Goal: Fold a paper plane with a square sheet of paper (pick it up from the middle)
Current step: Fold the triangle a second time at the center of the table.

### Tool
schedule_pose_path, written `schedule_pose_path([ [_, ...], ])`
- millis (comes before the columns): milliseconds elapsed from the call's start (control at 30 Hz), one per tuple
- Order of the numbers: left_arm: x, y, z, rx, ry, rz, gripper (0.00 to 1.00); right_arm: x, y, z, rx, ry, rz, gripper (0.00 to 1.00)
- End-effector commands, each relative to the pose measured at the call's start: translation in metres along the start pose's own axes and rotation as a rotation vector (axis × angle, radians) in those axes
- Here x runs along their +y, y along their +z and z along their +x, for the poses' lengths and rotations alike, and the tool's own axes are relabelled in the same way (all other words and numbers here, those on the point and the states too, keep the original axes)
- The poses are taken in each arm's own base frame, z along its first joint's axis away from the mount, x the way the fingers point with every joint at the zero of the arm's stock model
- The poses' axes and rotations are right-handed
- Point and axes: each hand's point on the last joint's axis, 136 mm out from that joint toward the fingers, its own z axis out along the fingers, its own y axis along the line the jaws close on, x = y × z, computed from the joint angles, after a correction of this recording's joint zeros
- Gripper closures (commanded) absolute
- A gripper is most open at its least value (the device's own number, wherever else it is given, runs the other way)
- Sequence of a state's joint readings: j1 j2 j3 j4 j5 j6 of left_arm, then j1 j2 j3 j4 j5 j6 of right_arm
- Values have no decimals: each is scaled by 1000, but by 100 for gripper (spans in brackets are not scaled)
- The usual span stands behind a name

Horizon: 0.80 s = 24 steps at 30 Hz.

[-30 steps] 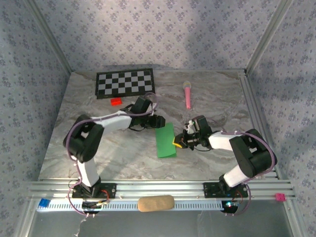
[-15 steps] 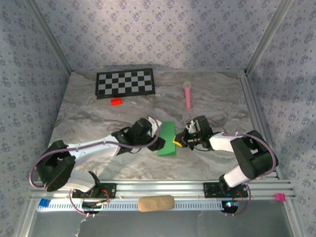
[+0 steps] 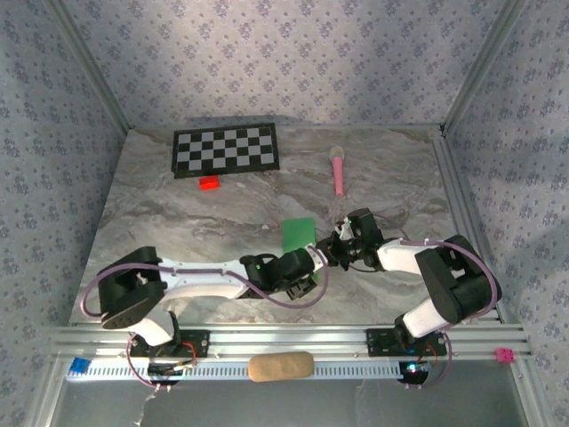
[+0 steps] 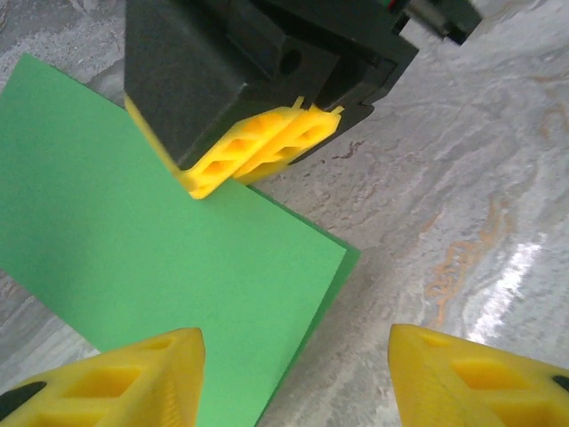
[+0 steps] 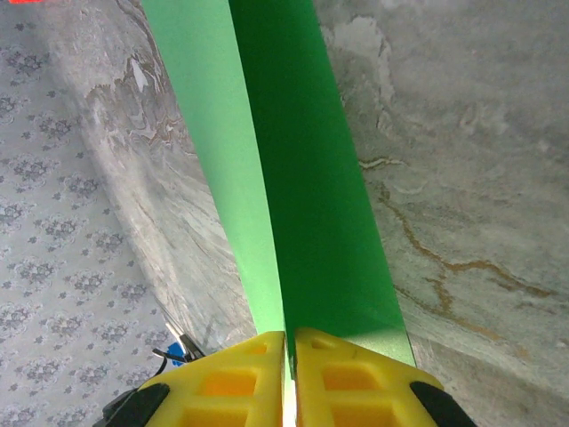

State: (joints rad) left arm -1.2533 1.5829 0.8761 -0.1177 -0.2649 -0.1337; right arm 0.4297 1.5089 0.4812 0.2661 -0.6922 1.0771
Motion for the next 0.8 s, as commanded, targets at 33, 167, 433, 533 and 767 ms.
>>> schedule_pose_path([
  [33,5,8,-11,-3,66,-79,42,8,-3,0,0,-10,-12,89],
  [167,0,17,-12,10,91,-70,41,8,-3,-1,0,-6,-13,89],
  [433,0,27,-17,12,104,-92,44,8,-5,-2,-1,0,-19,88],
  [533,0,29,-14,25,105,-93,48,7,-5,-3,-1,2,-16,88],
  [767,1,26,-17,10,101,-92,72,6,-5,-2,-2,3,-14,88],
])
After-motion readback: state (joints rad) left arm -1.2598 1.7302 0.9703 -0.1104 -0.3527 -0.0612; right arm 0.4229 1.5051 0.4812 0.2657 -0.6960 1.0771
